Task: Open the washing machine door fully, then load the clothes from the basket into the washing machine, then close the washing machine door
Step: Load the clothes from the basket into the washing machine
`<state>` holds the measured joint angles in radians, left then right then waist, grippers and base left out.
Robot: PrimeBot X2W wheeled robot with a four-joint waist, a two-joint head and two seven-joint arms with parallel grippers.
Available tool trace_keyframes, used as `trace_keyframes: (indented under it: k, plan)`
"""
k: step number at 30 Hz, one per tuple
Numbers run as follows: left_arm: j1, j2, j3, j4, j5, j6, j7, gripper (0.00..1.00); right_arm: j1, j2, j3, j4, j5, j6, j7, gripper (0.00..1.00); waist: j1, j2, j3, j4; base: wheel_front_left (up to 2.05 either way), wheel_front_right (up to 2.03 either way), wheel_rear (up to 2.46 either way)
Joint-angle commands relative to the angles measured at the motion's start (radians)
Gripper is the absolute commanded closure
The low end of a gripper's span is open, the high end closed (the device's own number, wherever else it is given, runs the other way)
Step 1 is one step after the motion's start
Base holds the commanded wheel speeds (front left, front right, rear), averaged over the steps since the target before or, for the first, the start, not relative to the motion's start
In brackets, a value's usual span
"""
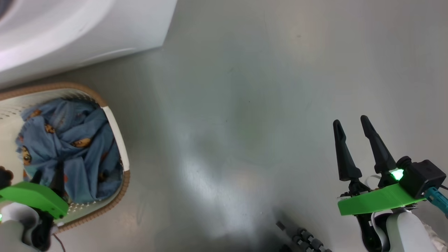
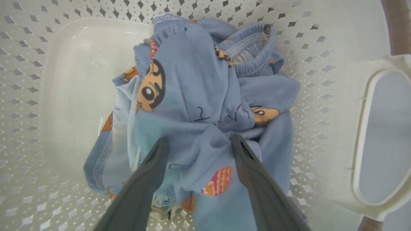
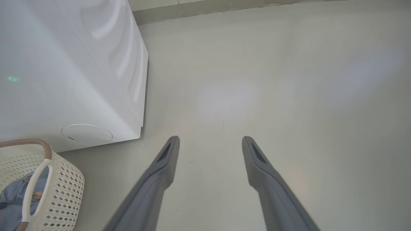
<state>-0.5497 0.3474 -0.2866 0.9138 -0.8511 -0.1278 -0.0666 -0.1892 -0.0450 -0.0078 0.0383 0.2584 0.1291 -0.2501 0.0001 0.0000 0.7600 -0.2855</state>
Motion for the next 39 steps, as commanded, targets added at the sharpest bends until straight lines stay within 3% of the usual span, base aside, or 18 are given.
trace_keyframes:
  k: [1, 19, 27, 28, 29, 30, 39]
  plan:
    - [-0.007, 0.05, 0.016, 0.009, -0.014, -0.003, 0.013, 0.0, 0.014, -0.005, 0.019, -0.028, 0.017, 0.002, -0.012, 0.0, -0.0001, 0.0, 0.03, -0.008, 0.0, 0.0, 0.0]
    - [-0.184, 0.108, -0.115, 0.034, -0.056, -0.003, 0.038, 0.0, 0.001, -0.005, 0.02, -0.05, 0.038, 0.002, -0.012, 0.0, -0.0001, 0.0, 0.161, -0.006, 0.0, 0.0, 0.0]
    - [-0.253, 0.097, -0.18, 0.057, -0.066, -0.003, 0.051, 0.0, -0.001, -0.005, 0.011, -0.057, 0.032, 0.002, -0.012, 0.0, -0.0001, 0.0, 0.191, 0.008, 0.0, 0.0, 0.0]
    - [-0.258, 0.095, -0.188, 0.058, -0.066, -0.003, 0.043, 0.3, -0.003, -0.005, 0.009, -0.056, 0.031, 0.002, -0.012, 0.0, -0.0001, 0.0, 0.191, 0.011, 0.0, 0.0, 0.0]
    - [-0.263, 0.093, -0.192, 0.059, -0.068, -0.003, 0.029, 0.84, -0.006, -0.005, 0.009, -0.056, 0.028, 0.002, -0.012, 0.0, -0.0001, 0.0, 0.19, 0.013, 0.0, 0.0, 0.0]
    - [-0.264, 0.09, -0.199, 0.061, -0.072, -0.003, 0.023, 1.0, -0.009, -0.005, 0.008, -0.055, 0.027, 0.002, -0.012, 0.0, -0.0001, 0.0, 0.186, 0.016, 0.0, 0.0, 0.0]
    - [-0.21, 0.076, -0.251, 0.056, -0.126, -0.003, -0.072, 1.0, -0.02, -0.005, -0.003, -0.045, 0.016, 0.002, -0.012, 0.0, -0.0001, 0.0, 0.098, 0.037, 0.0, 0.0, 0.0]
